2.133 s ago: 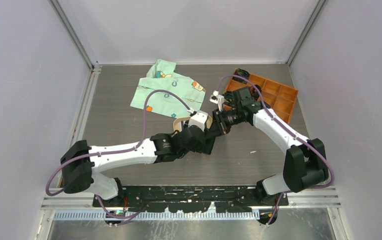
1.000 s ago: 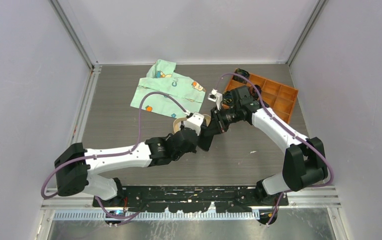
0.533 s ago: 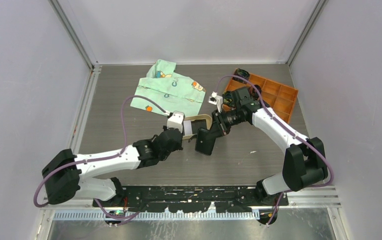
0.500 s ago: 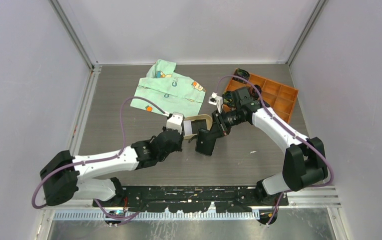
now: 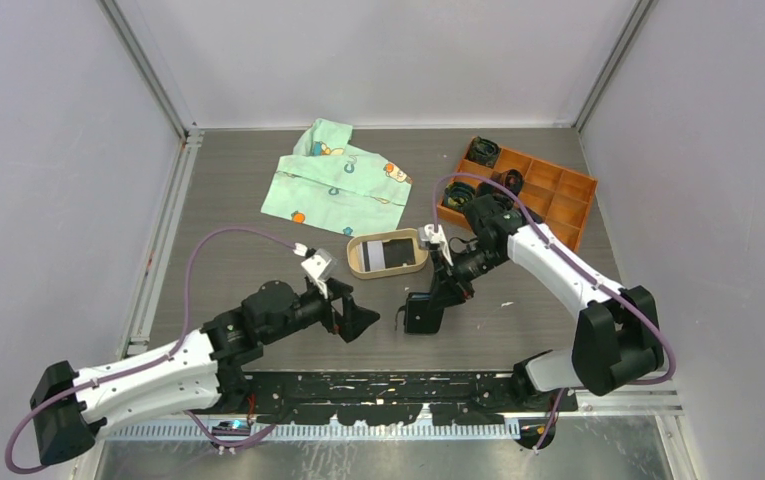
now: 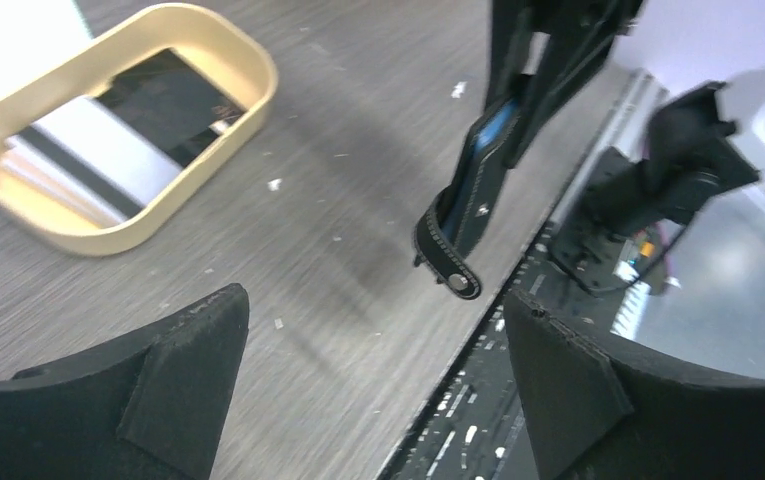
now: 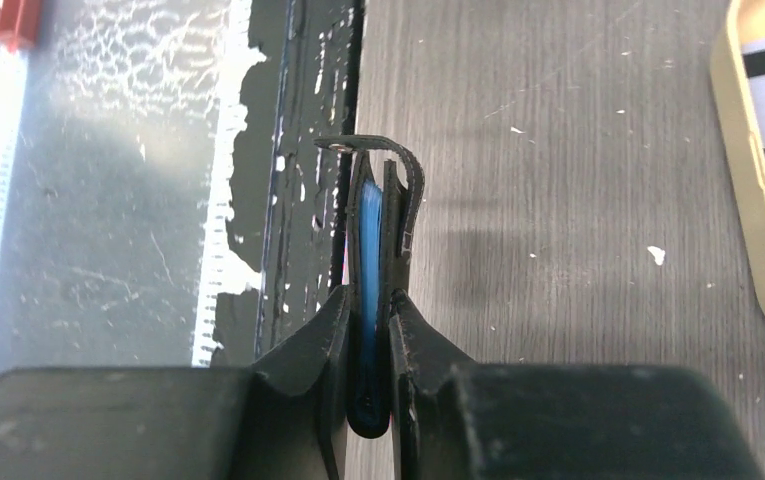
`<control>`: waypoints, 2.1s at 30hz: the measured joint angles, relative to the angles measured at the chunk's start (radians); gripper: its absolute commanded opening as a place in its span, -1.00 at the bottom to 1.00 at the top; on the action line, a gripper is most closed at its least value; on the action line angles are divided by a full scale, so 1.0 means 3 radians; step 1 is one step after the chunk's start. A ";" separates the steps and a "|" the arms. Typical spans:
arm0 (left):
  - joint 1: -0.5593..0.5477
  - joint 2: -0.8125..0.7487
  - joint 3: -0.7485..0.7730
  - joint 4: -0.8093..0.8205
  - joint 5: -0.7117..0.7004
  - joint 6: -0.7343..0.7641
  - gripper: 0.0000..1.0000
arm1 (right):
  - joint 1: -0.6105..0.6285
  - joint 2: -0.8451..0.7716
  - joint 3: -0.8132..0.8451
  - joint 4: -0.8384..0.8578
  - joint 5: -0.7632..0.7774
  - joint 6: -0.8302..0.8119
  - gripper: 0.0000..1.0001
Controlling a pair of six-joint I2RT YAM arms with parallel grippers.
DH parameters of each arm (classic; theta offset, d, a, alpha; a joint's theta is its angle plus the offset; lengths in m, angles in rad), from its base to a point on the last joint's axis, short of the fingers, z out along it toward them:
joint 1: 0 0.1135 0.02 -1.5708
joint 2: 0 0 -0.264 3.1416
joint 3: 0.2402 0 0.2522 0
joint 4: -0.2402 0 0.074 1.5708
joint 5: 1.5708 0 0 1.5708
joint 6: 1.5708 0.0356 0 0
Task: Put the credit cards into the card holder
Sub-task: Open the card holder at the center of the board.
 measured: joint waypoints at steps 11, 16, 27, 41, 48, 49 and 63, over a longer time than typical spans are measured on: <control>0.0000 0.0886 0.0313 0.0295 0.0655 0.0000 0.76 | 0.0028 0.0046 -0.0018 -0.0496 -0.0047 -0.0975 -0.90; 0.0000 0.1161 0.0514 0.0422 0.0843 0.0027 0.70 | 0.0029 0.0070 -0.0019 -0.0534 -0.0047 -0.1063 -0.94; 0.0000 0.1686 0.0703 0.0487 0.1111 0.0039 0.20 | 0.0046 0.0112 -0.0019 -0.0559 -0.0046 -0.1106 -0.94; 0.0072 0.2046 0.0900 0.0214 0.1455 0.0306 -0.76 | 0.0047 0.0112 -0.0019 -0.0570 -0.0048 -0.1129 -0.94; 0.0195 0.2154 0.0984 0.0174 0.1658 0.0392 -1.00 | 0.0051 0.0112 -0.0019 -0.0568 -0.0048 -0.1138 -0.89; 0.0207 0.2167 0.0996 0.0170 0.1690 0.0393 -1.00 | 0.0051 0.0112 -0.0019 -0.0568 -0.0047 -0.1138 -0.84; 0.0231 0.2121 0.0726 0.0562 0.1760 -0.0596 -1.00 | -0.0095 0.0043 -0.0042 0.0406 0.0558 0.0387 0.60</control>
